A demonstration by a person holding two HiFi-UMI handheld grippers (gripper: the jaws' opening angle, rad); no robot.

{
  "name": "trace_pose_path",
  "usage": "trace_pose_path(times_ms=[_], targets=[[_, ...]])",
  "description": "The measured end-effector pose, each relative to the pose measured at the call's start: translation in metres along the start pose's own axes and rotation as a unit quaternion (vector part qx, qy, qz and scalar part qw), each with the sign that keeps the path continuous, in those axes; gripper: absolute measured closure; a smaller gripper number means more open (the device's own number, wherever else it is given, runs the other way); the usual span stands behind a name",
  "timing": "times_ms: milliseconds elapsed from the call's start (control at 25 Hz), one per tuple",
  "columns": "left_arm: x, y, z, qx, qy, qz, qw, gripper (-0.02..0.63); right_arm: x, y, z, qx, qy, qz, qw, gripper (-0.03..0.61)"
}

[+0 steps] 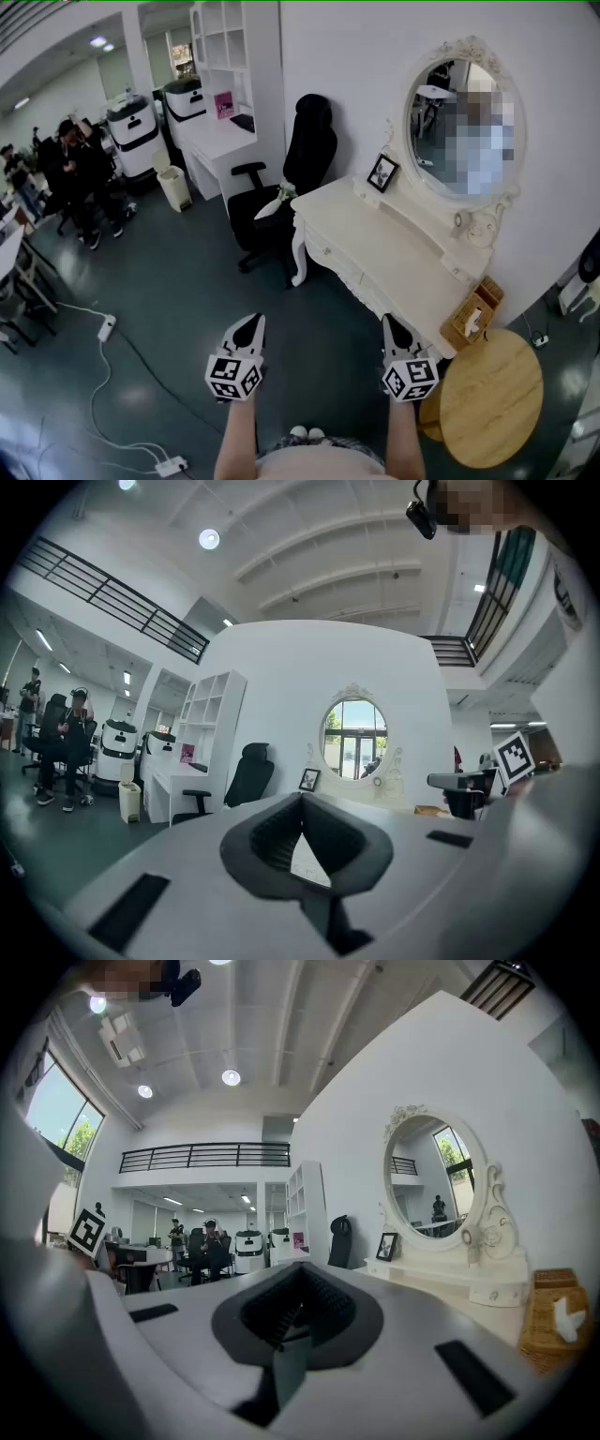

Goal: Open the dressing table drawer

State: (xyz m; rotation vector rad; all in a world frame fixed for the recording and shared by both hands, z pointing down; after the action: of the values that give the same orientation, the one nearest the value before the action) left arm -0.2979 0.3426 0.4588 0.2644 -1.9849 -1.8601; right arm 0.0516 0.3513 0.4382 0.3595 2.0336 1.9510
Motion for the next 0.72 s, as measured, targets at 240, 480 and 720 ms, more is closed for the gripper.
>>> trace_pose_path(times_ms=[240,480,720], targets=[[-0.0011,0.0018,-0.0017,0.003,0.004,0.0,1.0,0.586,-0.0007,0.0011,0.0013,-0.002,0.001,-0.002,1.0,0.563],[0.0017,0.0013,-0.0023,0.003,0.007,0.001,1.0,0.586,0.0021,0.0005,0.0004,-0.003,0.003,-0.003,1.0,0.563],[0.0025,0.0048,-0.0013,0.005,0.011,0.004,0.9999,0.586,0.0083,0.0006,0.0001,0.0,-0.004,0.002,1.0,0.563]])
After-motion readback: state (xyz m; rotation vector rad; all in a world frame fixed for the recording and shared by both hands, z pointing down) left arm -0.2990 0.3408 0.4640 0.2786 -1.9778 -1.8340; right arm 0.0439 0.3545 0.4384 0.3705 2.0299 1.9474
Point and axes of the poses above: the fingertips, and each gripper's own axes: z backward along the fingers, x to its left, y out of its underside, the point moved 8 cm from there along z, backward along the fingers, and after that the axes turned 1 degree about z, right-handed, at the moved point
